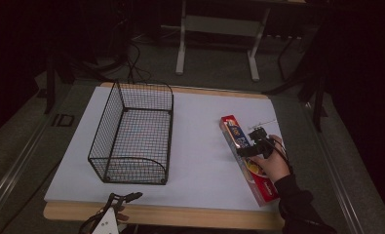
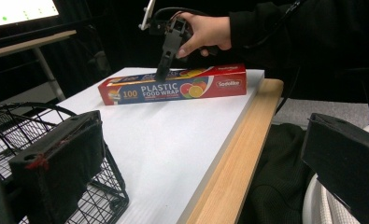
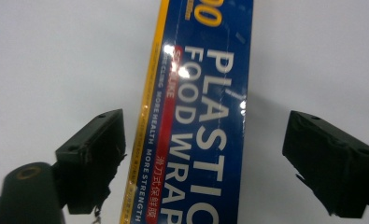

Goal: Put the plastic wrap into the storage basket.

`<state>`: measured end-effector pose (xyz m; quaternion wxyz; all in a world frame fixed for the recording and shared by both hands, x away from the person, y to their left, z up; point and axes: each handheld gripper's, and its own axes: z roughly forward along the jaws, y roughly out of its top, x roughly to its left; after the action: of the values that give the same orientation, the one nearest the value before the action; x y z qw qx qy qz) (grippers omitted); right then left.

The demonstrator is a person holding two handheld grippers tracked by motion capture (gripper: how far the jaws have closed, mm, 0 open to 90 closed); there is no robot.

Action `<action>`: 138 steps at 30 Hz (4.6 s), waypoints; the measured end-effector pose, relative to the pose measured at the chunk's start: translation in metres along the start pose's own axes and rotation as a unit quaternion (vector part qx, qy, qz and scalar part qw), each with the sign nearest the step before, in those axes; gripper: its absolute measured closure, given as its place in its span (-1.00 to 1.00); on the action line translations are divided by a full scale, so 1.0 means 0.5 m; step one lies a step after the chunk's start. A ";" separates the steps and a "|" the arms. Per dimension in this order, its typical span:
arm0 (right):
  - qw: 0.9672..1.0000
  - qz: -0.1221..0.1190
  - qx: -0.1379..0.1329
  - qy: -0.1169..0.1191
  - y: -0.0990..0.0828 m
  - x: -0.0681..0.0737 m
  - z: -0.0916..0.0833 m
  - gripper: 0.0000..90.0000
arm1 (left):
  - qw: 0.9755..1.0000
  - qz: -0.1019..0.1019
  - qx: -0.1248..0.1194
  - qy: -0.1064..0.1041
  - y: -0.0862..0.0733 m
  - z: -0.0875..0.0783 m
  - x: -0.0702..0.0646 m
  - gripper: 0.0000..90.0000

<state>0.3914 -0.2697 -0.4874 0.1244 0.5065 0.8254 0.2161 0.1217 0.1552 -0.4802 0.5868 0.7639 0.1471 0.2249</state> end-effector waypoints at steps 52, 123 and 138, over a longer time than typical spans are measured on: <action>0.998 0.023 0.036 -0.038 0.102 0.071 -0.069 -0.13 | 1.000 0.008 0.008 0.000 -0.001 0.005 0.001 -1.00; 0.986 -0.065 -0.147 0.047 0.400 0.496 -0.178 -0.13 | 1.000 0.004 -0.005 0.000 0.002 -0.002 0.001 -1.00; 0.979 -0.063 -0.176 0.079 0.424 0.592 -0.125 -0.13 | 1.000 0.005 -0.005 0.002 0.001 -0.006 0.003 -1.00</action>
<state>0.3959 0.0627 -0.3263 0.1596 0.4046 0.8121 0.3889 0.1214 0.1581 -0.4788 0.5896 0.7610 0.1431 0.2298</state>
